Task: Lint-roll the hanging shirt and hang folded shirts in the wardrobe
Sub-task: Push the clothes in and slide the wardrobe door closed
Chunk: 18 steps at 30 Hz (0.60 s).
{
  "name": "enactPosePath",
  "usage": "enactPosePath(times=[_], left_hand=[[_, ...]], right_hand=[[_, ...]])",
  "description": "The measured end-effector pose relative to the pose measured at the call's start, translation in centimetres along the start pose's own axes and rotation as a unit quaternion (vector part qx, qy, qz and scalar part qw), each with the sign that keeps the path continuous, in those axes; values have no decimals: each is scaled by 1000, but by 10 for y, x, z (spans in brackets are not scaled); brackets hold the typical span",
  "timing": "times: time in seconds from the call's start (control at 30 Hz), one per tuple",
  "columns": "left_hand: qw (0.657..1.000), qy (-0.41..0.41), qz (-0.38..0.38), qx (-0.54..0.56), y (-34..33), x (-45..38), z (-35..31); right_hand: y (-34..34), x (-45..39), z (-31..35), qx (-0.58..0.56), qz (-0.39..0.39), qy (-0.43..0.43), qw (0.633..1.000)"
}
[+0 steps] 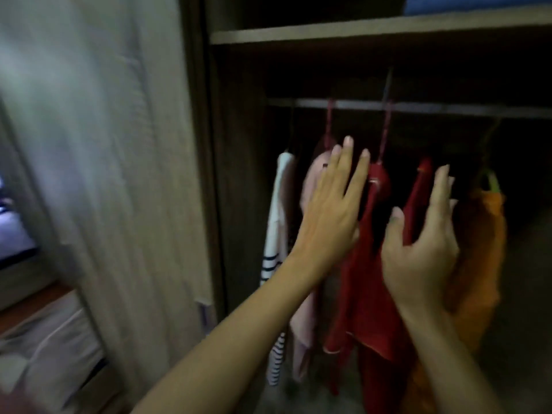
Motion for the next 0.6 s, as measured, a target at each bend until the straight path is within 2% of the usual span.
enactPosePath(times=[0.13,0.23,0.3,0.37,0.6], left_hand=[[997,7,-71,-39,70,31,53],[993,32,-80,-77,111,65,107],[992,39,-64,-99,128,86,143],[991,44,-40,-120,141,104,182],[981,-17,95,-170,154,140,284]], right_hand=[[-72,58,33,-57,56,60,995],[-132,101,52,-64,110,78,989],[-170,125,59,-47,150,71,985],[-205,144,68,-17,159,60,985],[-285,192,85,84,78,7,993]])
Point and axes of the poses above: each hand's wrist, its own x-axis away from the middle knuckle, its own y-axis out of the back of the hand, z = x × y, the point moved 7 cm from there along -x, towards the middle knuckle, and after that the axes turned 15 degrees about -y, right-handed, at the moved point
